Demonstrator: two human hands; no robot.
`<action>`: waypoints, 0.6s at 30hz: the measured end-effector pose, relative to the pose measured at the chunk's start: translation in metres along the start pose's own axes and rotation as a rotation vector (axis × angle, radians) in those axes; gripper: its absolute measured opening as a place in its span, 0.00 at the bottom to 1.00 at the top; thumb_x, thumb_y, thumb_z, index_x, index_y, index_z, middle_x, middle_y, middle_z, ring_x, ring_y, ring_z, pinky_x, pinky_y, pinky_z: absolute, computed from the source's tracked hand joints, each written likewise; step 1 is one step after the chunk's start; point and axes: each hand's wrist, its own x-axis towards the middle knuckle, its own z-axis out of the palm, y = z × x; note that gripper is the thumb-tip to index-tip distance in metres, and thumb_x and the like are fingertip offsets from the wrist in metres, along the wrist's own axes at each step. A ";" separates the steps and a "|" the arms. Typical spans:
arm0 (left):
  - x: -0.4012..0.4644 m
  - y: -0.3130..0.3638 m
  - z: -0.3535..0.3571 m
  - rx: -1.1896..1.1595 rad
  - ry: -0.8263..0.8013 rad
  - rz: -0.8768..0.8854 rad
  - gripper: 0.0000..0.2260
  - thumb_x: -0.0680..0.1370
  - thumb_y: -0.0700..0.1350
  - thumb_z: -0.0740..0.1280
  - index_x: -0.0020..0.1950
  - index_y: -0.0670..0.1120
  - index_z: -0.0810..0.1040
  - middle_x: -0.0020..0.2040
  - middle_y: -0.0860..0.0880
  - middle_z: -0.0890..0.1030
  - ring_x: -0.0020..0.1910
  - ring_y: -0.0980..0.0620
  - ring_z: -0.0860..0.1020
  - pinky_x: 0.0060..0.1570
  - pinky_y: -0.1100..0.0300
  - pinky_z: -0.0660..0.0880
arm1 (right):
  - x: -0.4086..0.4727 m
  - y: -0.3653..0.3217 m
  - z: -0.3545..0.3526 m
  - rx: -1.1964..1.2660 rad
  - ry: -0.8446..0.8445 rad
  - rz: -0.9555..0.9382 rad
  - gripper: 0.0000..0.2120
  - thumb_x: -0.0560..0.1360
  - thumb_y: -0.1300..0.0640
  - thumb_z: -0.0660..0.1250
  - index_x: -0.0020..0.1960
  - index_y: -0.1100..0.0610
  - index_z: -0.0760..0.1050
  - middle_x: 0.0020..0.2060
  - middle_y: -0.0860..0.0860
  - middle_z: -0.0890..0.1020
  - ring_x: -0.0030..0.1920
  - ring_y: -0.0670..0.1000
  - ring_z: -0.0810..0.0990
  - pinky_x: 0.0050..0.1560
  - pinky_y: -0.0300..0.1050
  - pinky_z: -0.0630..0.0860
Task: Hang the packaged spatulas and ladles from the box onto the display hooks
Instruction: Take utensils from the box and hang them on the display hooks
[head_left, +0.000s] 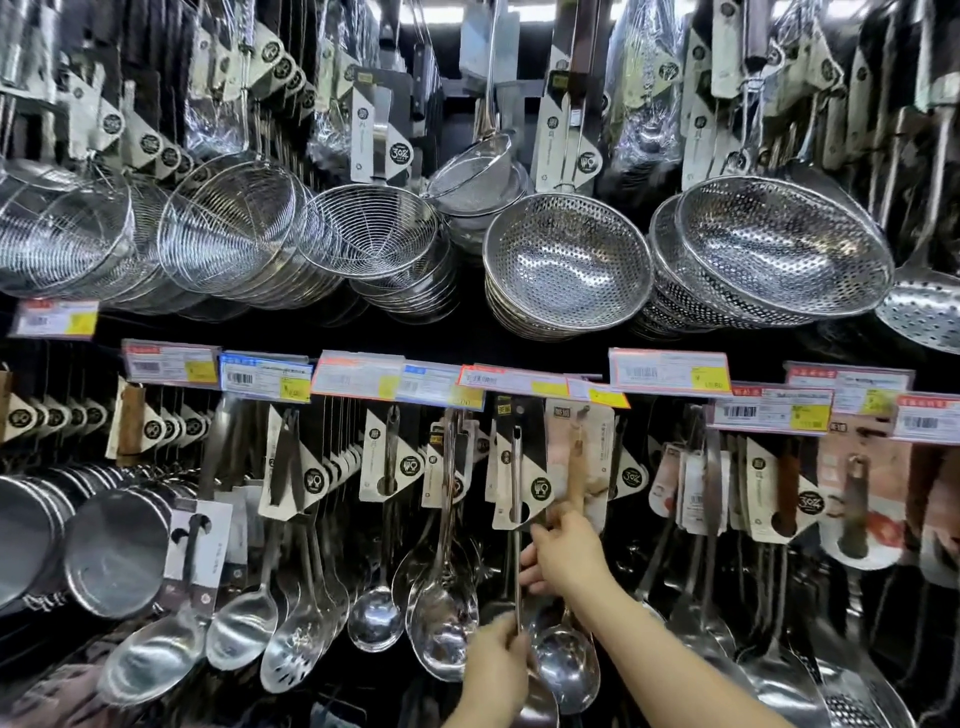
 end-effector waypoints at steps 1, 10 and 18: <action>0.005 0.000 0.002 0.018 0.024 0.007 0.17 0.76 0.38 0.64 0.34 0.59 0.76 0.20 0.55 0.76 0.27 0.60 0.74 0.36 0.65 0.73 | 0.006 0.002 0.002 -0.018 -0.009 0.028 0.09 0.80 0.59 0.55 0.60 0.55 0.63 0.33 0.55 0.77 0.23 0.49 0.75 0.22 0.39 0.70; 0.065 -0.013 0.000 0.166 0.045 -0.015 0.08 0.76 0.42 0.62 0.44 0.53 0.78 0.39 0.48 0.82 0.42 0.49 0.78 0.40 0.60 0.73 | -0.006 0.014 -0.010 -0.172 -0.133 0.010 0.23 0.79 0.56 0.59 0.71 0.54 0.55 0.39 0.54 0.80 0.31 0.51 0.80 0.28 0.41 0.76; 0.054 -0.014 0.012 0.309 0.088 0.087 0.26 0.78 0.42 0.61 0.74 0.42 0.58 0.69 0.39 0.69 0.69 0.43 0.66 0.69 0.54 0.62 | -0.040 0.035 -0.027 -0.171 -0.146 -0.004 0.11 0.79 0.58 0.61 0.60 0.57 0.67 0.33 0.52 0.79 0.24 0.46 0.77 0.29 0.44 0.75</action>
